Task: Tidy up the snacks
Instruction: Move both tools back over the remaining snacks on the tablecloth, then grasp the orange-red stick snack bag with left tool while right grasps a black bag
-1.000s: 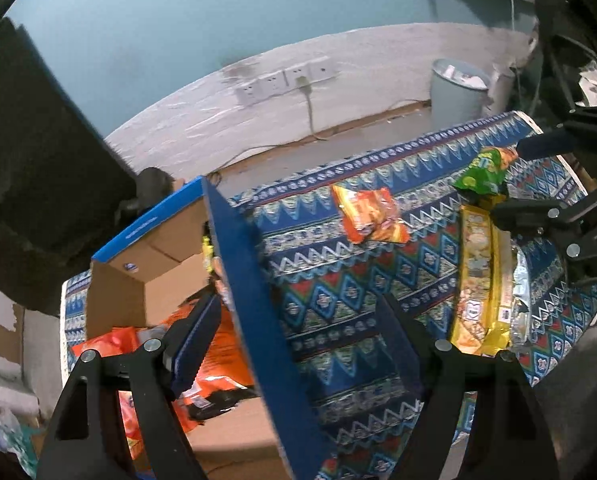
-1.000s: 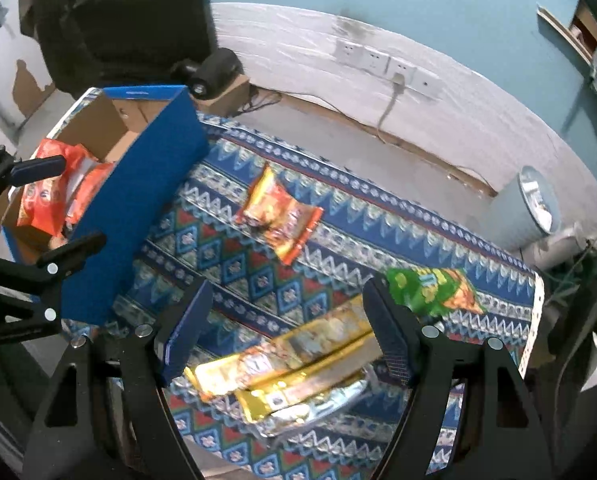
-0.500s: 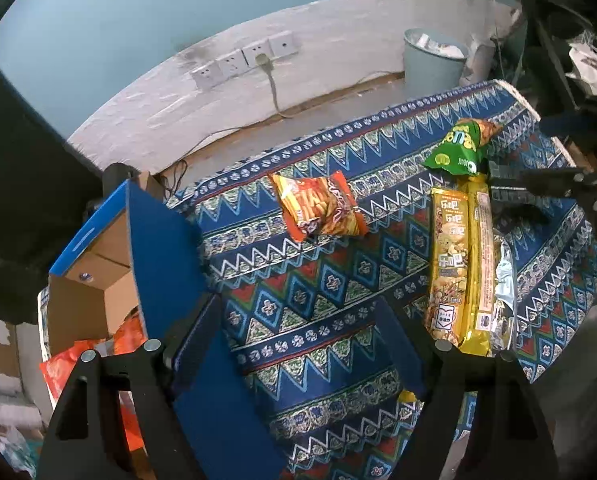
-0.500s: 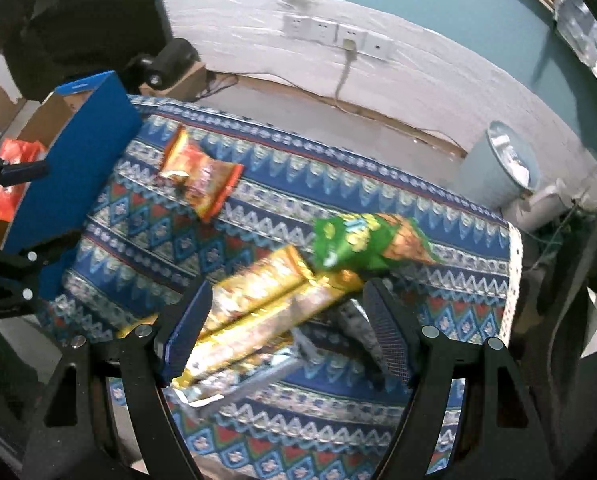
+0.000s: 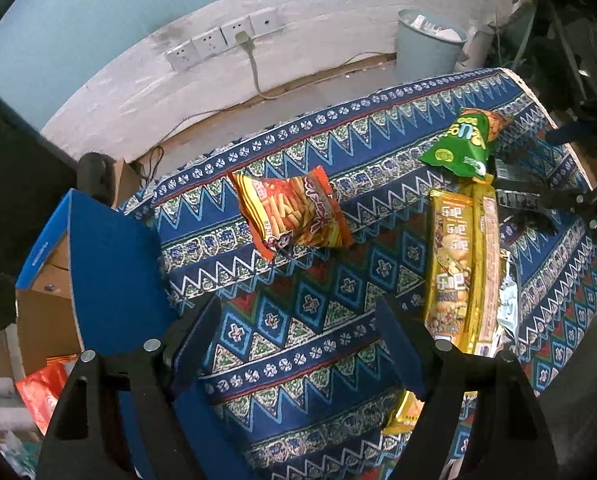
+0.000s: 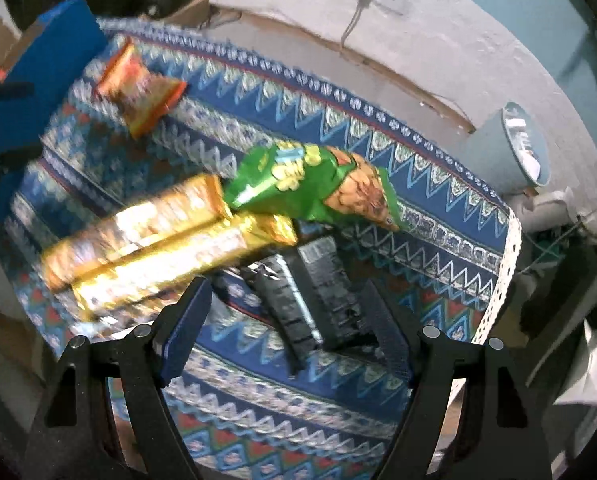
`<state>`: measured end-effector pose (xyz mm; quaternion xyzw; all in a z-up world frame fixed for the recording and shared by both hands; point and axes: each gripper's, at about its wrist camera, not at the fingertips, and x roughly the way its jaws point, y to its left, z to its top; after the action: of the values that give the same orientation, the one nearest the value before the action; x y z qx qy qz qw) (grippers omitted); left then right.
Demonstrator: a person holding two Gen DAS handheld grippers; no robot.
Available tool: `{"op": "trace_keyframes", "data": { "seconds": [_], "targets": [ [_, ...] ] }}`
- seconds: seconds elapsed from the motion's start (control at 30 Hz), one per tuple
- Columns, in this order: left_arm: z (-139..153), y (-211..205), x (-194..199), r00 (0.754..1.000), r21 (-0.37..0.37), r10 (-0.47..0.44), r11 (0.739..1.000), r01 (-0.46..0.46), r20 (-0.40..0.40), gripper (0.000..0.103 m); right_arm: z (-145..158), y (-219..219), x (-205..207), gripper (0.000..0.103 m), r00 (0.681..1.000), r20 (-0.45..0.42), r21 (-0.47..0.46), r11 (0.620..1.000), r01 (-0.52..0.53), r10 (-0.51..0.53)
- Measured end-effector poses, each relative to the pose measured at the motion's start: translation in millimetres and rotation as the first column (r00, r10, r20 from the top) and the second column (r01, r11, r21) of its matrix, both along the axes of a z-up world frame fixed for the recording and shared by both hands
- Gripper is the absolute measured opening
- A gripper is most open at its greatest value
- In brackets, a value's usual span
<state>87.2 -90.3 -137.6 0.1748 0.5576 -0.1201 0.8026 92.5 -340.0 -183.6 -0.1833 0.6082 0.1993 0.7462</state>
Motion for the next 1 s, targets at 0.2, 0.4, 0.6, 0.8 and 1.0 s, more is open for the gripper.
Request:
{"op": "trace_keyframes", "data": {
  "seconds": [0.2,0.4,0.6,0.8,1.0],
  "targets": [
    [-12.3,6.0,14.2,0.999,-0.024,0.03,0.999,-0.03,-0.027,0.081,-29.6,-6.7,4.2,0.078,0.998,-0.038,-0.033,0.998,-0.053,0.052],
    [-24.5,5.8,27.6,0.996,-0.05,0.058,0.997,-0.061,-0.061,0.081,-50.5,-4.7,5.1,0.078,0.995,-0.042,-0.079,0.993,-0.091,0.088],
    [-31.1,1.8,34.5,0.995,-0.063,0.064,0.996,-0.068,-0.076,0.081,-64.5,-2.6,7.1,0.078,0.995,-0.052,-0.071,0.993,-0.093,0.09],
    [-31.3,1.6,42.5,0.993,-0.091,0.081,0.992,-0.089,-0.09,0.081,-81.8,-0.8,6.1,0.078,0.991,-0.094,-0.056,0.994,-0.098,0.092],
    [-30.8,5.1,53.7,0.983,-0.153,0.133,0.977,-0.151,-0.124,0.081,-79.1,-4.0,6.8,0.078,0.994,-0.103,-0.022,0.999,-0.025,0.023]
  ]
}}
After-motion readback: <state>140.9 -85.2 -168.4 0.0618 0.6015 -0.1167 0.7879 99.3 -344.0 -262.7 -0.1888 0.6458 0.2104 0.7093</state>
